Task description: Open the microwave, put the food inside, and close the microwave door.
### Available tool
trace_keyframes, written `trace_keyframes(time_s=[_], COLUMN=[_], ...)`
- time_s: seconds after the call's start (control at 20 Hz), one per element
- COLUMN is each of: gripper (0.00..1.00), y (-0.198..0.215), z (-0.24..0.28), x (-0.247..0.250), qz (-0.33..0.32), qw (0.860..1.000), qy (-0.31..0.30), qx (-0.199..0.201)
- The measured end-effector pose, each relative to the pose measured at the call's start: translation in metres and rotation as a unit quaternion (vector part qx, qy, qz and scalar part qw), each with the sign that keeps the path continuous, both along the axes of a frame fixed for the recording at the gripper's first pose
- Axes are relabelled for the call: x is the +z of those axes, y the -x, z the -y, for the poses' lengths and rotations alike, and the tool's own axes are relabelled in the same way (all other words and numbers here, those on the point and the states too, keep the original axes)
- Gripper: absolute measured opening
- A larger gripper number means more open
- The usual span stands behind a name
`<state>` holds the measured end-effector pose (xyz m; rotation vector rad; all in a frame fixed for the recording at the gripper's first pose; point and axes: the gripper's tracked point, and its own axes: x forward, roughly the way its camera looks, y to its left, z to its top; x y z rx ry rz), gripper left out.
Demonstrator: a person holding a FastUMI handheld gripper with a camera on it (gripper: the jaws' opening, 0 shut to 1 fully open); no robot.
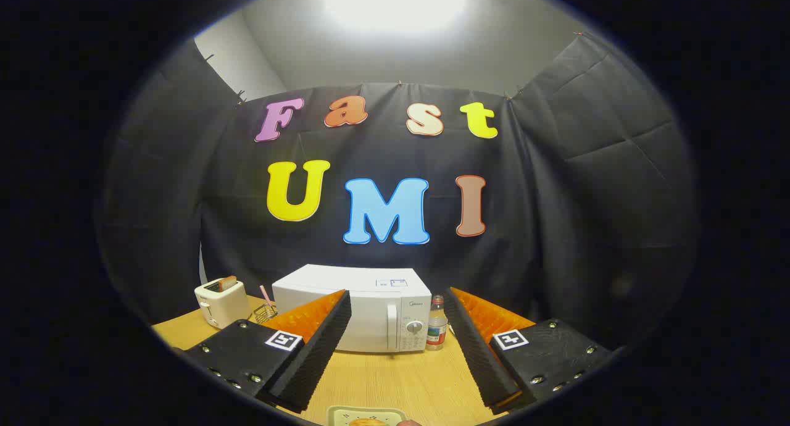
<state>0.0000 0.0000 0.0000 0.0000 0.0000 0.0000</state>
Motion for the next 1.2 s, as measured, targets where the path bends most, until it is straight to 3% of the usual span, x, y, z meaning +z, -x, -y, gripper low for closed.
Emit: trace_keyframes(time_s=[0.75, 1.2], gripper=[0.97, 0.97], y=[-0.030, -0.095], z=[0.007, -0.003], x=[-0.011, -0.040], qz=[-0.004, -0.022], qw=[1.000, 0.999], qy=[-0.006, -0.013], qx=[0.001, 0.028])
